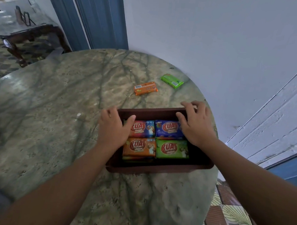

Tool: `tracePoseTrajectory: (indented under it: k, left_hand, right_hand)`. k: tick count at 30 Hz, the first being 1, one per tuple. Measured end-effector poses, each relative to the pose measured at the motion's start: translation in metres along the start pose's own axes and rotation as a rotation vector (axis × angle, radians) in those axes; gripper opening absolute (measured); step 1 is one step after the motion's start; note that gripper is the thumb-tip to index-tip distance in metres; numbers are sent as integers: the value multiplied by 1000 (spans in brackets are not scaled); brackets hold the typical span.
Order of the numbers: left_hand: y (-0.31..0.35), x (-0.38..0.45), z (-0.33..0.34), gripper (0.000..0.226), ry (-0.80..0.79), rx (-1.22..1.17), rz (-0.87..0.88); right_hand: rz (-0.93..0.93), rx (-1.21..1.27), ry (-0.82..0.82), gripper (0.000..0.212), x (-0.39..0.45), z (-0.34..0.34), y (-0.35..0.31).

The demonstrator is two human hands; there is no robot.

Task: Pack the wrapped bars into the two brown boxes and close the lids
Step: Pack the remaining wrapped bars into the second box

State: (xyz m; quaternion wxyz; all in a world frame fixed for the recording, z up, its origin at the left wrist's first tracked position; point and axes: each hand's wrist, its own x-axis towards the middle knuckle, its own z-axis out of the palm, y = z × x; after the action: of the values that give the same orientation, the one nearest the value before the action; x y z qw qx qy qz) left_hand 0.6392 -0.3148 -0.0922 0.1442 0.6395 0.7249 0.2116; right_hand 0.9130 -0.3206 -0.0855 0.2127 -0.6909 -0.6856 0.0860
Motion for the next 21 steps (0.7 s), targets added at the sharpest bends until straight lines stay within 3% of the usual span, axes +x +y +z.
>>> tracePoseTrajectory:
  k: [2, 6, 21]
  left_hand:
    - [2, 6, 0, 75, -118, -58, -131]
    - [1, 21, 3, 54, -138, -58, -139]
    - [18, 83, 16, 35, -37, -129, -175]
  right_hand:
    - [125, 40, -76, 49, 4, 0, 0]
    - [223, 15, -179, 33, 14, -1, -1]
    - [175, -26, -185, 25, 85, 6, 5]
